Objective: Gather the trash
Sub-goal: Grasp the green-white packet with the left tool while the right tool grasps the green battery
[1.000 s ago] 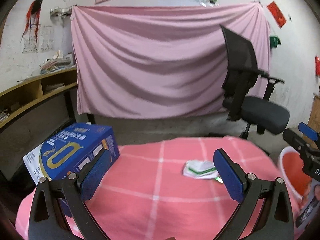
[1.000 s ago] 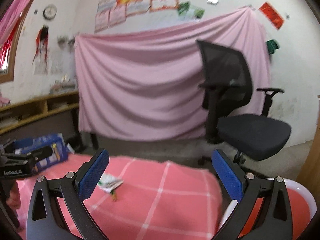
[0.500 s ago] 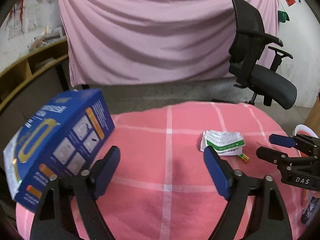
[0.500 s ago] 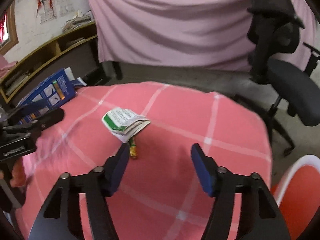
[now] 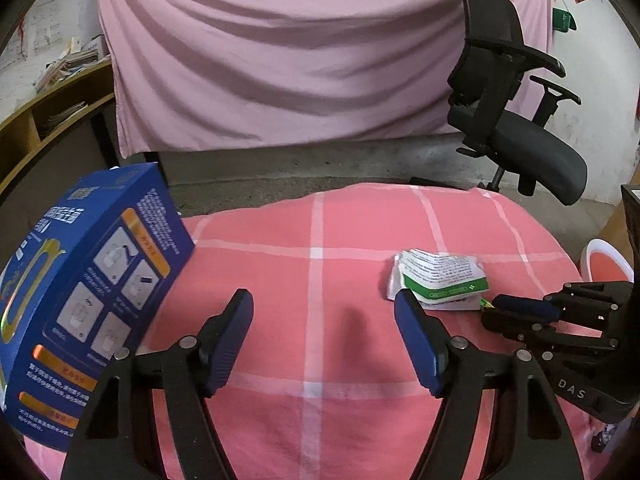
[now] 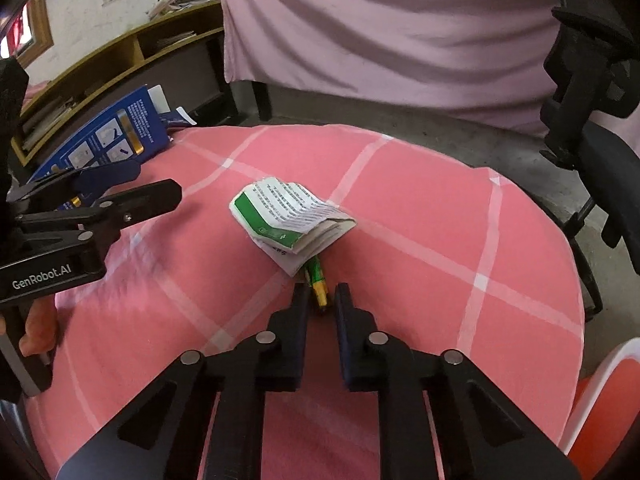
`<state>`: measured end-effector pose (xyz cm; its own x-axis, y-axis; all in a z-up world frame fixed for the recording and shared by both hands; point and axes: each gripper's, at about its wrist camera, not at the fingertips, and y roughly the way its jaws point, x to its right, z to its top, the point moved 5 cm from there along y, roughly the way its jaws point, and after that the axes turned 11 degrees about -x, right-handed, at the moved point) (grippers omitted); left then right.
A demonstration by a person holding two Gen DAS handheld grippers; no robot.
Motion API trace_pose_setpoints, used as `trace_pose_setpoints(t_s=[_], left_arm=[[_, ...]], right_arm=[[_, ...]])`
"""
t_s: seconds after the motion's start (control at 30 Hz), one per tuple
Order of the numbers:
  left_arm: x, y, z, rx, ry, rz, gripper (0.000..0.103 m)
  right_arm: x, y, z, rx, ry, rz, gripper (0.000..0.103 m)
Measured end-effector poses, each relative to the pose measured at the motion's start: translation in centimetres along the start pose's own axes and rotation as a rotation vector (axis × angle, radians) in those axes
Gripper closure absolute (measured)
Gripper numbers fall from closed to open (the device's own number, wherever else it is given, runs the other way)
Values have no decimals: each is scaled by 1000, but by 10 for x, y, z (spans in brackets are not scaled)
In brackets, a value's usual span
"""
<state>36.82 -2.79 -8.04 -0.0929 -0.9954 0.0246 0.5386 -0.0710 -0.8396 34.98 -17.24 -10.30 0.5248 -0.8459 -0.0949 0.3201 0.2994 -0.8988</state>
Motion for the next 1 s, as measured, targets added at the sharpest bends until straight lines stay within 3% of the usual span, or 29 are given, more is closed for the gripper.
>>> trace_pose_setpoints(t_s=[0.27, 0.43, 0.5, 0.57, 0.77, 0.8, 0.87, 1.0], left_arm=[[18, 10, 4, -36, 32, -32, 36], [28, 22, 13, -73, 23, -77, 37], [29, 29, 17, -107, 8, -109, 51], [31, 36, 19, -141, -8, -128, 58], [32, 38, 24, -154, -24, -154, 73], [32, 38, 25, -154, -27, -162, 76], [33, 37, 25, -158, -35, -185, 81], [32, 34, 25, -151, -51, -194, 87]], right_arm=[[23, -14, -18, -1, 33, -69, 94], [49, -22, -23, 17, 111, -66, 94], [54, -21, -23, 16, 130, -55, 94], [55, -20, -22, 13, 134, -57, 94], [55, -17, -18, 7, 128, -70, 92], [55, -17, -17, 8, 127, -69, 90], [54, -15, -15, 10, 124, -63, 74], [55, -9, -11, 2, 124, -57, 72]])
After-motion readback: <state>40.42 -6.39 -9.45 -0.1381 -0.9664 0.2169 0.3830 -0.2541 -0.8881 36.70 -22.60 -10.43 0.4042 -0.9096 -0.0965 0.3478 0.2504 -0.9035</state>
